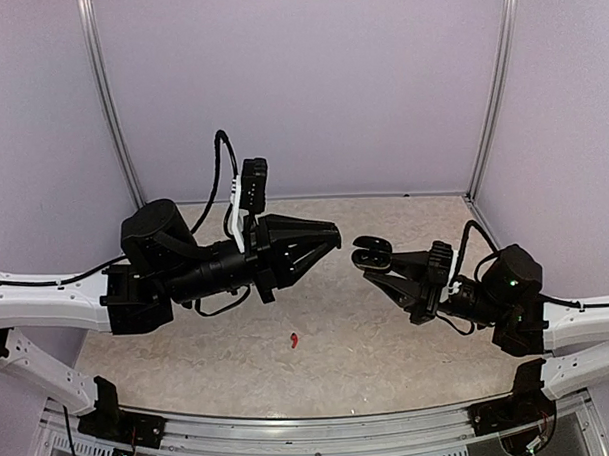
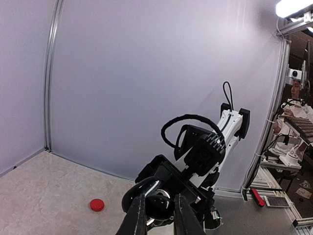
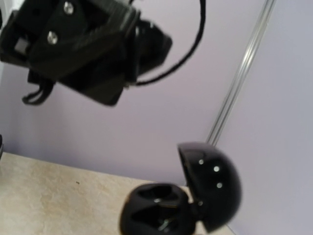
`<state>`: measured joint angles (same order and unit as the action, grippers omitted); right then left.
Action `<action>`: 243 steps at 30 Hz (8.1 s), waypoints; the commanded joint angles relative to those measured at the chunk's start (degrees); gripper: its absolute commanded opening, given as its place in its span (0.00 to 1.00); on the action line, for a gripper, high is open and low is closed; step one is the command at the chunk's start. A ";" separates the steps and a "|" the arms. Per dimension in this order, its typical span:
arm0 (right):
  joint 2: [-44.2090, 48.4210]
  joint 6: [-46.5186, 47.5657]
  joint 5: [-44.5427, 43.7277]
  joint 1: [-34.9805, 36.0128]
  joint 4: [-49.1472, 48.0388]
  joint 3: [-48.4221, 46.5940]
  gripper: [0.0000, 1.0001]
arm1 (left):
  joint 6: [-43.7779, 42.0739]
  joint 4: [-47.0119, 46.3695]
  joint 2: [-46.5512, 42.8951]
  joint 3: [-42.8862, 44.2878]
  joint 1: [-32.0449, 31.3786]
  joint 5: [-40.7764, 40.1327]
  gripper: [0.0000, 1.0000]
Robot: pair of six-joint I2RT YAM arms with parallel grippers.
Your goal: Insert the wireless bluetooth earbuds into the charging case
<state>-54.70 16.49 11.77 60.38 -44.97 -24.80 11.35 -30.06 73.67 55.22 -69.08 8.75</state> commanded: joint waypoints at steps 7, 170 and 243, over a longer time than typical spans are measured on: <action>-1.43 2.98 5.42 0.52 -7.24 1.35 0.00 | -0.77 -4.39 3.41 1.40 -2.04 3.17 0.15; -3.19 -3.61 2.37 0.82 -16.05 0.63 0.00 | -9.76 13.93 4.92 -1.41 -2.99 -14.73 0.56; -1.14 -8.56 14.97 0.78 4.17 0.16 0.00 | -16.53 13.18 2.61 4.56 1.65 2.59 0.56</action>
<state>-56.10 7.88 26.52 60.71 -40.14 -24.08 -5.93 -15.49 76.75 59.44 -67.81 11.53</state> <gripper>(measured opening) 0.227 0.560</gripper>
